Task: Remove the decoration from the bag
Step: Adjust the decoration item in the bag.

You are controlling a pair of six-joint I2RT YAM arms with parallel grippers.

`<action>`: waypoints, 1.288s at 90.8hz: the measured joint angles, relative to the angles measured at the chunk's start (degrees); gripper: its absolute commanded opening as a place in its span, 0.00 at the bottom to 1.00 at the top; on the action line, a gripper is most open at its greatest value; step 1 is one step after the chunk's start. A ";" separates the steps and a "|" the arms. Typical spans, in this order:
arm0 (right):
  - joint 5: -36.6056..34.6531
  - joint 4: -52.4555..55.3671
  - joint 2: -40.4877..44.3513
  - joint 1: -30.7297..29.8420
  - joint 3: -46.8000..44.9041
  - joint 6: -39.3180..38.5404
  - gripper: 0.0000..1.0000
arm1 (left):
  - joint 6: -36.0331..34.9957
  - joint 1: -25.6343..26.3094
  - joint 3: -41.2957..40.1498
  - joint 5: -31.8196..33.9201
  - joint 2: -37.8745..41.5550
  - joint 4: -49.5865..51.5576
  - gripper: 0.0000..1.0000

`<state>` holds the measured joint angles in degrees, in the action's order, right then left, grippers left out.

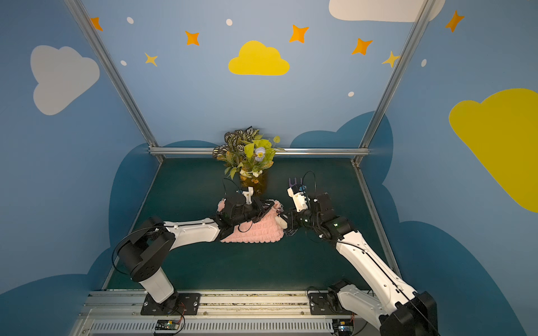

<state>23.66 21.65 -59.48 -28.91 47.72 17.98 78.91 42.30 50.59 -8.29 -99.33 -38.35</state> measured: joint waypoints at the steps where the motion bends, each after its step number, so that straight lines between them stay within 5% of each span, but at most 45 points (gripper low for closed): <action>1: 0.00 -0.09 0.07 0.00 -0.24 0.07 0.00 | -0.20 -0.11 0.00 -0.28 -0.15 -0.35 0.02; 6: 0.02 -0.66 0.35 0.00 -1.46 0.37 0.00 | -1.14 -0.63 0.00 -1.79 -0.68 -1.84 0.02; 17: -0.02 -1.73 0.46 0.04 -3.69 1.55 0.44 | -3.65 -2.27 0.96 -6.97 -2.82 -6.71 0.02; 22: -0.02 -1.75 0.74 0.07 -4.52 1.68 0.55 | -4.81 -3.17 1.73 -9.77 -4.07 -9.31 0.02; 35: -0.55 -1.75 3.32 0.72 -6.01 3.32 0.62 | -8.17 -6.12 3.30 -17.90 -6.01 -14.05 0.02; 58: 2.08 -6.99 7.78 7.08 -6.19 8.28 0.61 | -14.75 -9.38 5.27 -32.76 -6.08 -15.93 0.02; 80: 9.97 -12.35 2.54 10.99 -4.20 12.94 0.52 | -21.75 -10.27 8.66 -44.28 -5.95 -11.23 0.02; 117: 18.18 -16.74 0.15 11.45 -3.58 16.57 0.36 | -28.76 -10.80 9.42 -48.96 -4.26 -4.24 0.02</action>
<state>41.85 4.91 -59.33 -17.45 44.14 34.54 50.15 31.51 60.01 -57.25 -103.59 -42.59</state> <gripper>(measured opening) 0.364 0.081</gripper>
